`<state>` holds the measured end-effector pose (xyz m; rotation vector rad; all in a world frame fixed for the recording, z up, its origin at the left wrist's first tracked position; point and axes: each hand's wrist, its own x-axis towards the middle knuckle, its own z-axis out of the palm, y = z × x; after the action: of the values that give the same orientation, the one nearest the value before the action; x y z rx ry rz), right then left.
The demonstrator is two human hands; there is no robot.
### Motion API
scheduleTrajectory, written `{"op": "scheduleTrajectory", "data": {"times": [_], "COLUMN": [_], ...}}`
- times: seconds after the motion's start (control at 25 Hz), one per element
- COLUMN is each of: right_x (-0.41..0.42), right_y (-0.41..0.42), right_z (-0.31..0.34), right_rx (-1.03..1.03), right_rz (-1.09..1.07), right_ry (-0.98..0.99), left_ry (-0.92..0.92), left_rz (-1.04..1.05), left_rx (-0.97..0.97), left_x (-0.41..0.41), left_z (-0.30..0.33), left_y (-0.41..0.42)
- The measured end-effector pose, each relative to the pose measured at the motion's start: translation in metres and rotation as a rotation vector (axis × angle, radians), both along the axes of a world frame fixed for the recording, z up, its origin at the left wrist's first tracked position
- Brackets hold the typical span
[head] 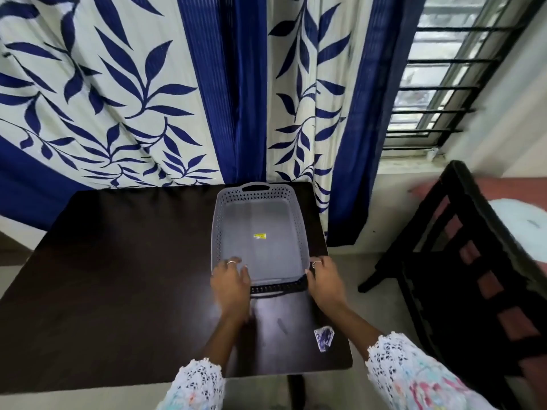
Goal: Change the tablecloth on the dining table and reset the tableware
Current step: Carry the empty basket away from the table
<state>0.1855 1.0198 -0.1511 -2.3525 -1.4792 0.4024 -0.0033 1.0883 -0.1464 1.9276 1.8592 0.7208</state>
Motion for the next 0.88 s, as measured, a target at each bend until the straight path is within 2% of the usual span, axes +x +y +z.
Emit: {"op": "scheduleTrajectory", "data": {"times": [0.12,0.2,0.32,0.44,0.6,0.76,0.88], "right_x": [-0.017,-0.020,-0.011,0.013,0.058,0.095,0.101], "right_y": [-0.051,-0.081,-0.136,-0.212,-0.336,-0.502,-0.635], "right_z": [0.017,0.033,0.060,0.082,0.112,0.157,0.183], "right_rx": [0.052,0.064,0.072,0.101,0.107,0.047,0.110], "right_rz": [0.169,0.238,0.196,0.071,-0.161,-0.516,-0.744], "right_ry": [-0.187,-0.316,-0.394,-0.457,-0.585,-0.704,-0.730], "left_ry": [0.058,0.031,-0.033,-0.057,-0.115,-0.242,-0.398], "left_rz": [-0.249,-0.333,-0.459,-0.621,-0.885,-1.199,-1.375], "left_rx": [0.006,0.060,0.095,0.098,0.193,0.264,0.289], "left_x": [0.013,0.027,0.059,0.104,0.170,0.223,0.249], "left_z": [0.016,0.021,0.036,0.061,0.091,0.125,0.150], "left_y": [-0.060,-0.095,-0.146,-0.203,-0.299,-0.447,-0.570]}}
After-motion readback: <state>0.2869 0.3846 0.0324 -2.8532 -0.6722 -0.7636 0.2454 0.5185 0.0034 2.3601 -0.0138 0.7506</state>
